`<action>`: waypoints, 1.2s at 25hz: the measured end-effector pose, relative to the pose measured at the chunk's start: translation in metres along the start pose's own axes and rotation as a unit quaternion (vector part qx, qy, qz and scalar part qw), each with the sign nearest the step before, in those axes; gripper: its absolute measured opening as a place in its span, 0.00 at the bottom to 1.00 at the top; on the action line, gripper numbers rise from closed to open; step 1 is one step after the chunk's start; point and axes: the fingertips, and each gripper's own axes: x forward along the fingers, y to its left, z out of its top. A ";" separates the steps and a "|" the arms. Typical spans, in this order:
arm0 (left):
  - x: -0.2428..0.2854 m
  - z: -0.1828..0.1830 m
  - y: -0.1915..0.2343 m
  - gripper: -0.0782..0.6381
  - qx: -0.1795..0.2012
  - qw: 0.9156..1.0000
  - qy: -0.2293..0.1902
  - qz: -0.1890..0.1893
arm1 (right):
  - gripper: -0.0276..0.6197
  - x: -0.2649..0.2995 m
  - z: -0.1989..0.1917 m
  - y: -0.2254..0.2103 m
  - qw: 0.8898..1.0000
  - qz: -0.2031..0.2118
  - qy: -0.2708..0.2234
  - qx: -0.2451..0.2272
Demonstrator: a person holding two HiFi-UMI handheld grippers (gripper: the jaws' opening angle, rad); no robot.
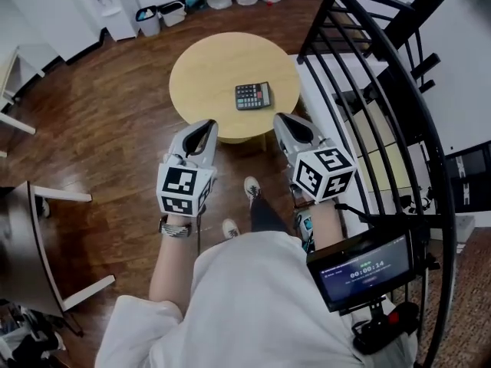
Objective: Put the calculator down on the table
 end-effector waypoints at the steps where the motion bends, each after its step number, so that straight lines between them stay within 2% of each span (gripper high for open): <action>1: -0.004 0.004 -0.001 0.12 0.002 1.000 -0.005 0.000 | 0.05 -0.005 0.003 0.002 1.000 -0.003 -0.006 -0.008; 8: -0.020 0.039 -0.015 0.12 0.020 0.999 -0.032 0.005 | 0.05 -0.039 0.028 0.007 0.997 -0.004 -0.050 -0.054; 11: -0.023 0.053 -0.020 0.12 0.017 0.999 -0.048 0.007 | 0.05 -0.043 0.033 0.009 0.996 0.002 -0.057 -0.064; 17: -0.023 0.058 -0.028 0.12 0.016 0.998 -0.067 0.005 | 0.05 -0.042 0.047 0.012 0.991 0.001 -0.076 -0.108; 26: -0.023 0.054 -0.032 0.12 0.016 0.998 -0.053 0.004 | 0.05 -0.042 0.043 0.009 0.994 -0.008 -0.065 -0.092; 30: -0.019 0.062 -0.025 0.12 0.026 0.998 -0.056 0.004 | 0.05 -0.040 0.049 0.010 0.993 -0.012 -0.061 -0.104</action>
